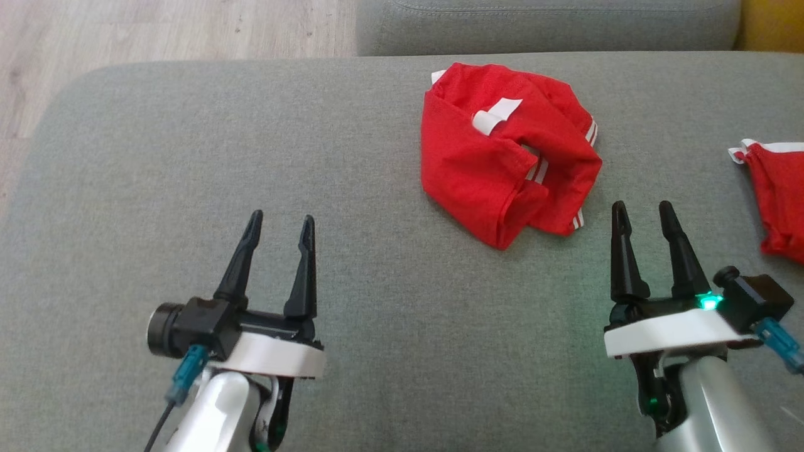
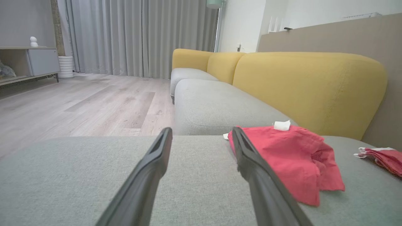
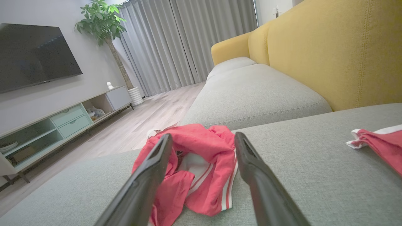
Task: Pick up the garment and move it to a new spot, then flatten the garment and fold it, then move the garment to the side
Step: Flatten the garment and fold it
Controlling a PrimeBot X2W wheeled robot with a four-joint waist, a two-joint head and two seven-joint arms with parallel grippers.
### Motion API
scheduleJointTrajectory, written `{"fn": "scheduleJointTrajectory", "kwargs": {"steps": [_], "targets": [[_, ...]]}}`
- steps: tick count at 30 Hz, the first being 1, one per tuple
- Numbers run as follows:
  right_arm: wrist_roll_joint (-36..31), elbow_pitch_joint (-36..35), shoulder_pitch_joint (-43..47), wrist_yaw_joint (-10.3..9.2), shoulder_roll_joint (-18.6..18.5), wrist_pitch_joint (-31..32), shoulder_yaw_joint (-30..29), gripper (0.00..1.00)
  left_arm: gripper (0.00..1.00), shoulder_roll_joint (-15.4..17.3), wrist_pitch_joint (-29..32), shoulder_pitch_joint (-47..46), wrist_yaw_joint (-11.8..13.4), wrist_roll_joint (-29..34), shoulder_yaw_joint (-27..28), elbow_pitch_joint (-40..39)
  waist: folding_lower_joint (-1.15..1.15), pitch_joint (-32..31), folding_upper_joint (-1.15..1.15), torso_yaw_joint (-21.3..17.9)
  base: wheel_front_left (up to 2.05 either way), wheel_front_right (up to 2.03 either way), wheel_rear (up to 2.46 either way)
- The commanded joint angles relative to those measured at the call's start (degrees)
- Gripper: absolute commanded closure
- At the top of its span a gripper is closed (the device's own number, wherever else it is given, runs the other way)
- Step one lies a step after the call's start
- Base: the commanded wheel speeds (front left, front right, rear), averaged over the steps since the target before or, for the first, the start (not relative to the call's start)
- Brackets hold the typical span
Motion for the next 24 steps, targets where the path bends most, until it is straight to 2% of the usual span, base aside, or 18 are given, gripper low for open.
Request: {"fn": "scheduleJointTrajectory", "kwargs": {"steps": [1,6,11,24], "targets": [[-0.61,-1.74,-1.09,-0.04,-0.18,-0.61,1.63,0.0,0.0,0.23,-0.54,-1.45,-0.07,0.52,2.86,-2.73,0.01,0.0,0.0,0.05,0.0,0.0,0.0],[-2.2,-1.42,-2.94,-0.04,-0.18,-0.61,3.72,0.0,0.0,-0.45,-0.55,-1.6,-1.08,1.77,3.66,-3.61,0.01,0.79,0.0,0.63,0.0,0.0,0.0],[-4.67,1.83,-6.34,-0.04,-0.18,0.47,5.99,0.0,0.0,-1.05,-0.56,-2.16,-1.71,2.56,3.97,-3.51,0.01,2.25,0.0,1.4,0.0,0.0,0.0],[-5.19,16.28,-18.08,-0.04,-0.18,3.0,7.1,0.0,0.0,-3.44,-0.56,-3.66,-3.39,4.23,4.45,-2.19,0.01,5.9,0.0,5.72,0.0,0.0,0.0]]}}
